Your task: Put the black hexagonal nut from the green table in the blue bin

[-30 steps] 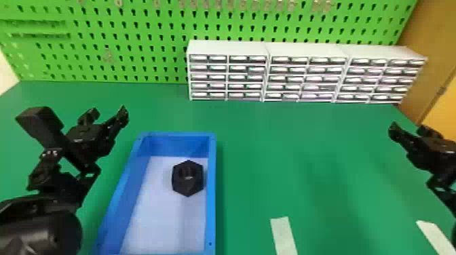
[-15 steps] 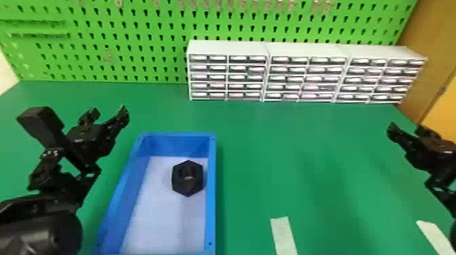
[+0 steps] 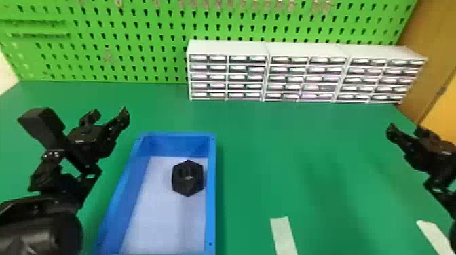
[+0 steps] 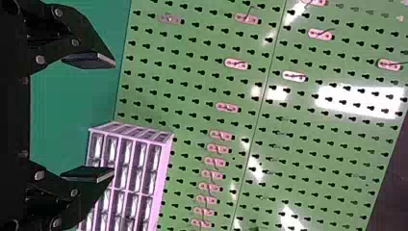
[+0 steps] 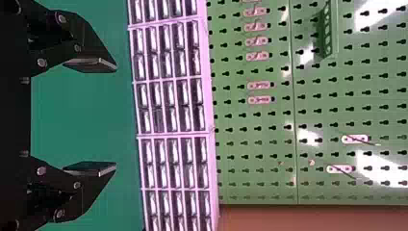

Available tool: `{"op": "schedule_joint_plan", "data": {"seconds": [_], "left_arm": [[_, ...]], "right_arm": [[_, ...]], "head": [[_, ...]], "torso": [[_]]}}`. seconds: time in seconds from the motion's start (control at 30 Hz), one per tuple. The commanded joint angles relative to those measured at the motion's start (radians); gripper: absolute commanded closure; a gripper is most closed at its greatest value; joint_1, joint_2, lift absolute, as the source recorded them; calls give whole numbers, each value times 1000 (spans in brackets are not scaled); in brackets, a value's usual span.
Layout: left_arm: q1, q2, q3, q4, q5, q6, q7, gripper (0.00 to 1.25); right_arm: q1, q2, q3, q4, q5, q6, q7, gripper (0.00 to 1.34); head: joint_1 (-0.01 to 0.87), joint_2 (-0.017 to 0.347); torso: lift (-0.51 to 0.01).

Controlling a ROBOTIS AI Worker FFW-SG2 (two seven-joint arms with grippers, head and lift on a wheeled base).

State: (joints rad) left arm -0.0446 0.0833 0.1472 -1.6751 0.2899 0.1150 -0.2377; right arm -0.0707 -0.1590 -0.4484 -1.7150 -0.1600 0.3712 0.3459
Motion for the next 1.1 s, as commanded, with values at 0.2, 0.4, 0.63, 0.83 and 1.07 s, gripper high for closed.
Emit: {"op": "schedule_joint_plan", "data": {"seconds": [0.2,0.4,0.63,0.83,1.07], "left_arm": [[0,1,0,0,0,0,0,456],[0,0,2,0,0,0,0,456],[0,1,2,0,-2,0,0,456],[0,0,0,0,-2,0,0,456],[0,0,0,0,-2,0,0,456]], "right_arm": [[0,3,-3,0,2,0,1,532],[-1,1,-3,0,2,0,-1,532],[-1,1,-4,0,-1,8,1,532],[-1,1,-3,0,-1,11,1,532],[-1,1,-1,0,-1,12,1,532]], "head": [[691,9],[691,9],[691,9],[691,9],[691,9]], "torso": [[-97],[-97],[-97],[-97],[-97]]}}
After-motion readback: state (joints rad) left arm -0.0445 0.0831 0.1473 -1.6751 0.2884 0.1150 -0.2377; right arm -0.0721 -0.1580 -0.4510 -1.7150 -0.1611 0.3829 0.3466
